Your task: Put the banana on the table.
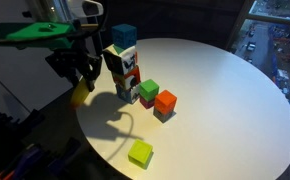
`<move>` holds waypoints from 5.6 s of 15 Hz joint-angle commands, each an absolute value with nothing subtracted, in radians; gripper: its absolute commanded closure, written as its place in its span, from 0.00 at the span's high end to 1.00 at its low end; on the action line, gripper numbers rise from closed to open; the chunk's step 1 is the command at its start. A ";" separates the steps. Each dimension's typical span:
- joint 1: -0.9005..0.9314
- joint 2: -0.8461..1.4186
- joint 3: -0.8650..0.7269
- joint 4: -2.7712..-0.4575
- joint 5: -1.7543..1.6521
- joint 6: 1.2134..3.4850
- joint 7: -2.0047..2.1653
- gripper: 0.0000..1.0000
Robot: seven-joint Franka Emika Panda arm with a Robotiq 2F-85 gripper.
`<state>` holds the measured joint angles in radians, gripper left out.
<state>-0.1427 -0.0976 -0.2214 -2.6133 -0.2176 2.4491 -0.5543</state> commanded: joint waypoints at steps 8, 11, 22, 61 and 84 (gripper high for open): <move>-0.116 -0.091 -0.170 -2.603 -0.184 2.440 -0.557 0.17; -0.102 -0.070 -0.156 -2.585 -0.156 2.438 -0.557 0.17; -0.067 0.021 -0.085 -2.504 -0.119 2.446 -0.480 0.17; -0.031 0.448 -0.018 -2.183 -0.155 2.457 -0.261 0.17; -0.050 0.443 -0.005 -2.191 -0.129 2.434 -0.289 0.75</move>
<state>-0.0394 0.4444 -0.0133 -2.1983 -0.1293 2.4496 -0.2958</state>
